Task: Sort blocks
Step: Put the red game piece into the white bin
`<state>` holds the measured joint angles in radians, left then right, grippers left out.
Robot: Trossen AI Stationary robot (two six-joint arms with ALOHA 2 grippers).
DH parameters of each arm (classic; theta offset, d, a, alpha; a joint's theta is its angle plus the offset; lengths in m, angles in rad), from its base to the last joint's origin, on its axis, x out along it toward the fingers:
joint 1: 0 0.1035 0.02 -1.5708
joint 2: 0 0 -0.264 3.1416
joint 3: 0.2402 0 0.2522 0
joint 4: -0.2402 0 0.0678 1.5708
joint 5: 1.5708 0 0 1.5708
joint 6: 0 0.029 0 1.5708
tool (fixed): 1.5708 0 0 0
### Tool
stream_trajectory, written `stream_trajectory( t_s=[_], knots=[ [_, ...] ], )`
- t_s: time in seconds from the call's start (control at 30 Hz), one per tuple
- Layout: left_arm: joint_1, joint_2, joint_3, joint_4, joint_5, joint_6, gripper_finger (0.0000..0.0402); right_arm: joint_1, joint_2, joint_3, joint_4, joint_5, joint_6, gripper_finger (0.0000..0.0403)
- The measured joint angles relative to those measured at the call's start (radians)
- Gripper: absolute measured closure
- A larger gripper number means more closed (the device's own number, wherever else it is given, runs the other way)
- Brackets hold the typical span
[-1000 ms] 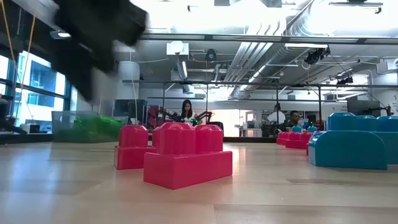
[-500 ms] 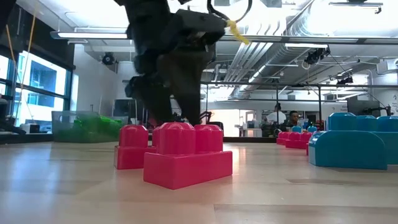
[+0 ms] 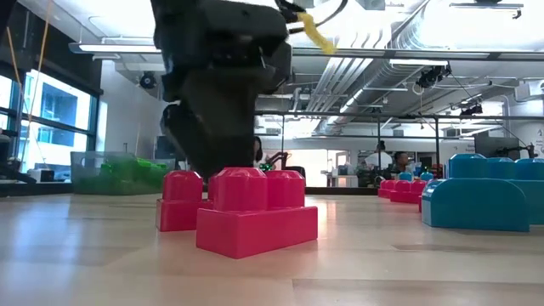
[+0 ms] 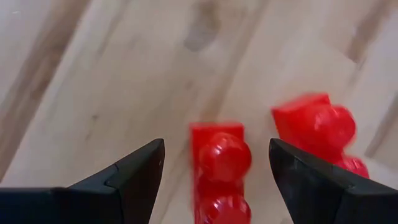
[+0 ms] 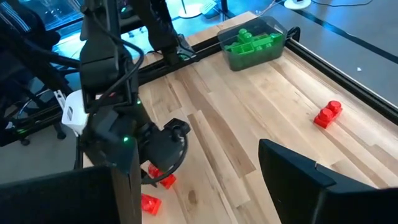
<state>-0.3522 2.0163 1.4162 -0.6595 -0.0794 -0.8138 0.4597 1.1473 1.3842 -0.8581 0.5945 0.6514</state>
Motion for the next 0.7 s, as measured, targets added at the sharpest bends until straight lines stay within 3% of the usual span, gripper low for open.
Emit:
stream_trajectory(
  t_s=[0.7],
  knots=[
    [-0.011,0.001,-0.001,-0.026,-0.012,0.005,0.0126,-0.002,0.0,0.0,-0.014,0.0,0.023,0.0188]
  ],
)
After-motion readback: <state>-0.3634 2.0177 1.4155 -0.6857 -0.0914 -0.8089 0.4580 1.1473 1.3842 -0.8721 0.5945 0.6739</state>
